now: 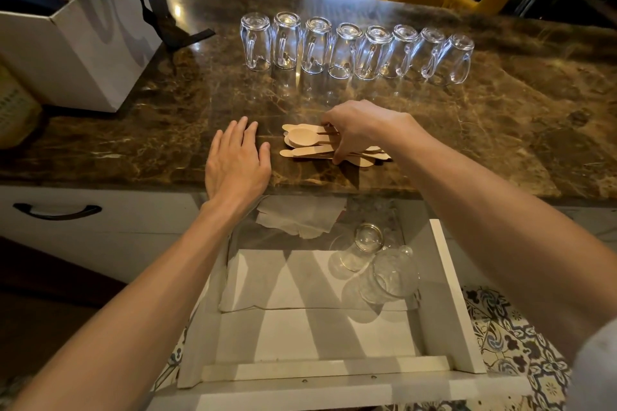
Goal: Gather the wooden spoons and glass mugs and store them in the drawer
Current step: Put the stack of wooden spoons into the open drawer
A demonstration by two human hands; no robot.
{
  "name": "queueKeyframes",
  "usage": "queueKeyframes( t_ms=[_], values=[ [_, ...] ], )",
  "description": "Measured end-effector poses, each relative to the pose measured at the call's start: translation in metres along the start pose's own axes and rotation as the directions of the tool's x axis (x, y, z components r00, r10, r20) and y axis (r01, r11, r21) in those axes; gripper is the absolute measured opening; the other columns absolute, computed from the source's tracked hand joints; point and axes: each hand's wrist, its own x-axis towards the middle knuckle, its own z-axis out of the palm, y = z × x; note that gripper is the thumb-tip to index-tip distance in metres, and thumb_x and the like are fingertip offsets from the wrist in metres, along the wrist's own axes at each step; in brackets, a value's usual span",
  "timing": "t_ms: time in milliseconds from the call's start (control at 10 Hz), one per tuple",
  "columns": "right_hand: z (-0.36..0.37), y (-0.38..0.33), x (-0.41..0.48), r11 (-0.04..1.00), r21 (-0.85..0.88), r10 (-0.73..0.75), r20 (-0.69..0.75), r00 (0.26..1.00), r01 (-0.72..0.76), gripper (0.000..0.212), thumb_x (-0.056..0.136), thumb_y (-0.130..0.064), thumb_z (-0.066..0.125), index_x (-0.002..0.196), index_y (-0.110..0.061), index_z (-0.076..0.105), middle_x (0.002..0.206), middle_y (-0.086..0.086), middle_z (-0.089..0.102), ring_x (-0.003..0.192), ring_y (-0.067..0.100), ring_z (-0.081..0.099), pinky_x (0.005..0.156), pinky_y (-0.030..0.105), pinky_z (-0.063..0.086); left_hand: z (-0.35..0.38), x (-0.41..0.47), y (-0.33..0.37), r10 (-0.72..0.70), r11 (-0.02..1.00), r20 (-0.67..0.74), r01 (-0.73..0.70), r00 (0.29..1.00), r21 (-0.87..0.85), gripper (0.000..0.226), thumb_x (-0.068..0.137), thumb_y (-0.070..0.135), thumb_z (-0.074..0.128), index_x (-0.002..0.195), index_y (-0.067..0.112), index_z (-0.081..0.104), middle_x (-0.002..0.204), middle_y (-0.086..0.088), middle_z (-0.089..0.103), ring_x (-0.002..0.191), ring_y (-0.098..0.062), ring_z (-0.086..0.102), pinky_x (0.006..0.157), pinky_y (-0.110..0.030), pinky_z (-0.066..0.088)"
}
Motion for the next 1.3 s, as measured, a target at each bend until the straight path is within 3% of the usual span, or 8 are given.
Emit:
queueKeyframes(
  t_ms=[300,400,600,1000,1100,1200,1300],
  values=[
    [0.002,-0.005,-0.006,0.999,0.016,-0.042,0.032,0.999,0.041,0.038,0.071,-0.03,0.077,0.099,-0.015,0.056,0.095,0.005,0.061,0.083,0.027,0.056,0.074,0.04,0.051,-0.002,-0.001,-0.001,0.001,1.0,-0.005,-0.001,1.0,-0.009,0.05,0.098,0.036,0.03,0.143,0.012,0.034,0.153,-0.006,0.03,0.142,-0.018,0.021,0.118,-0.036,0.008],
    [0.005,-0.01,-0.013,0.997,-0.008,-0.073,0.0,0.997,0.073,0.04,0.077,-0.028,0.071,0.111,-0.012,0.058,0.1,0.008,0.063,0.084,0.028,0.058,0.072,0.038,0.05,-0.002,-0.002,0.0,0.002,1.0,-0.004,-0.002,1.0,-0.014,0.05,0.099,0.036,0.03,0.143,0.013,0.034,0.153,-0.005,0.03,0.142,-0.017,0.021,0.118,-0.035,0.008],
    [0.02,-0.02,-0.023,0.996,-0.023,-0.085,-0.088,0.993,0.083,0.042,0.083,-0.028,0.065,0.114,-0.005,0.05,0.104,0.012,0.061,0.079,0.023,0.05,0.065,0.03,0.04,-0.003,-0.002,0.0,0.002,1.0,0.004,-0.002,1.0,-0.01,0.051,0.099,0.037,0.03,0.143,0.012,0.034,0.153,-0.005,0.03,0.142,-0.017,0.021,0.118,-0.035,0.008],
    [0.025,-0.018,-0.024,0.974,0.214,0.114,-0.217,0.97,-0.067,0.013,0.077,-0.013,0.059,0.089,-0.009,0.056,0.087,0.01,0.061,0.074,0.027,0.054,0.061,0.033,0.042,-0.004,-0.003,-0.001,0.01,1.0,0.005,-0.01,1.0,-0.025,0.051,0.099,0.037,0.029,0.143,0.013,0.035,0.153,-0.005,0.03,0.142,-0.017,0.021,0.119,-0.035,0.008],
    [0.022,-0.013,-0.023,0.936,0.345,0.18,-0.298,0.937,-0.07,0.013,0.077,-0.012,0.059,0.09,-0.008,0.059,0.086,0.01,0.064,0.079,0.03,0.059,0.067,0.035,0.05,-0.004,-0.003,-0.001,0.008,1.0,0.001,-0.008,1.0,-0.028,0.051,0.099,0.037,0.029,0.143,0.013,0.035,0.153,-0.005,0.03,0.142,-0.017,0.021,0.119,-0.035,0.008],
    [0.017,-0.002,-0.023,0.816,0.574,0.318,-0.541,0.778,0.066,0.007,0.081,-0.013,0.066,0.083,-0.009,0.06,0.077,0.005,0.06,0.071,0.02,0.055,0.066,0.032,0.05,-0.003,-0.002,-0.001,0.003,1.0,0.0,-0.003,1.0,-0.028,0.051,0.099,0.037,0.03,0.143,0.012,0.035,0.153,-0.005,0.03,0.142,-0.017,0.021,0.118,-0.035,0.008],
    [0.014,0.0,-0.029,0.638,0.732,0.473,-0.618,0.628,0.239,0.019,0.08,-0.02,0.072,0.077,-0.005,0.06,0.068,0.004,0.058,0.063,0.016,0.054,0.06,0.026,0.046,-0.002,-0.002,-0.001,0.004,1.0,-0.002,-0.004,1.0,-0.025,0.051,0.099,0.037,0.03,0.143,0.012,0.035,0.153,-0.005,0.03,0.142,-0.017,0.021,0.118,-0.035,0.008]
  ],
)
